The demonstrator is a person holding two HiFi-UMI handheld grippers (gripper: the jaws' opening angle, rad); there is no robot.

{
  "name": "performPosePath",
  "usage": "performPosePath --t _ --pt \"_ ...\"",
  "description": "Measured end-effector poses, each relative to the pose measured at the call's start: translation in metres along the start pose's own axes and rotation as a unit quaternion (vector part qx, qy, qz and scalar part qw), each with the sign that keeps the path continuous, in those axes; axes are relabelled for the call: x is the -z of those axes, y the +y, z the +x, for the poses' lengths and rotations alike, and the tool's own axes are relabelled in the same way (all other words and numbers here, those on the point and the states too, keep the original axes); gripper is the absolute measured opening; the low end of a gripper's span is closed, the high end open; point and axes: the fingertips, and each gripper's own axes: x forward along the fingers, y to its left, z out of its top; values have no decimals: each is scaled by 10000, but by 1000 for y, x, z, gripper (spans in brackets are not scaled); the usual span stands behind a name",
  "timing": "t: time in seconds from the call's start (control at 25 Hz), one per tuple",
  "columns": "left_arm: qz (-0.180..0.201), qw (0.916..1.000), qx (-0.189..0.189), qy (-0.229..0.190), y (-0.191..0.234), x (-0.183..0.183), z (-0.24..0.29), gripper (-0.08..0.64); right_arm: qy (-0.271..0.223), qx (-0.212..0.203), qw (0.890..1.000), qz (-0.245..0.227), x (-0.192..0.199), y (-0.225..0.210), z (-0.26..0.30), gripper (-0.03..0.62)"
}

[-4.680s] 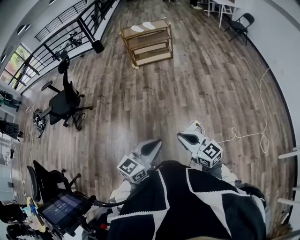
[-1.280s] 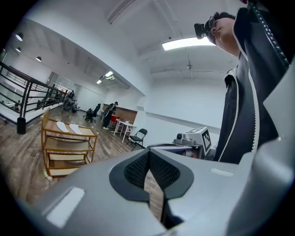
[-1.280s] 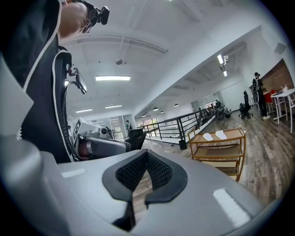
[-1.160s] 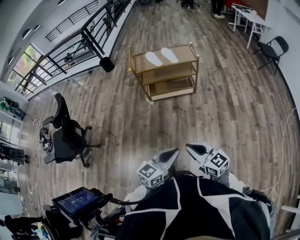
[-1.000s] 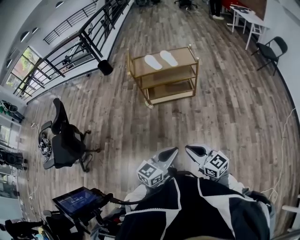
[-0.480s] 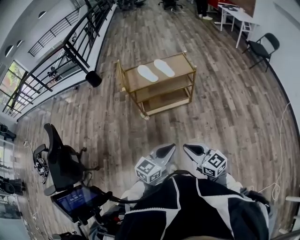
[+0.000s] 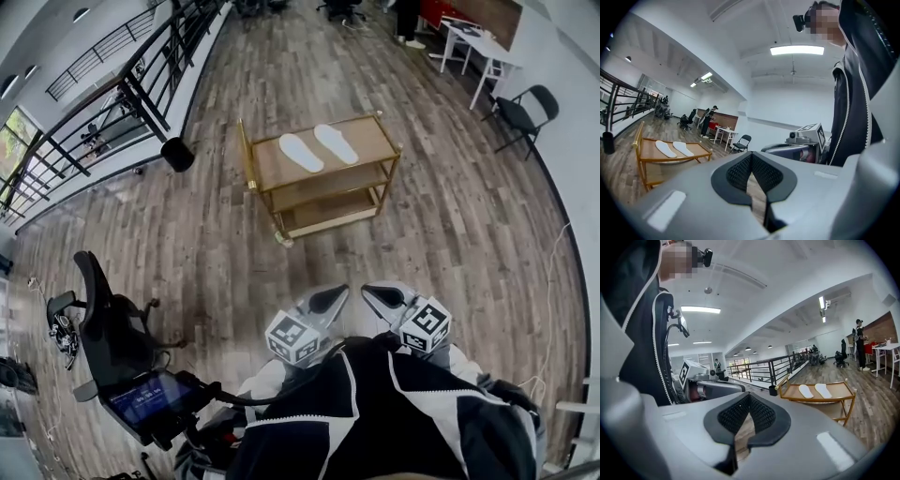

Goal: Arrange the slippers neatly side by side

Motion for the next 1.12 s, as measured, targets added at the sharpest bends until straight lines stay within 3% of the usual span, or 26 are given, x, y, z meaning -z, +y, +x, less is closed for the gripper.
performPosePath --t 0.16,0.44,0.88,1.12 --pt "-112 9999 -73 -29 8 -3 2 15 -12 -30 10000 42 -4 -6 5 5" --pt "-285 9988 -402 -22 77 -9 23 15 129 -399 9990 122 -9 -59 60 5" --pt "-56 9947 -1026 -33 179 -67 123 15 -45 -942 9955 -71 -62 -193 88 5" --pt "-155 9949 -990 -105 204 -88 182 15 -73 -888 9960 -9 -72 -260 81 5"
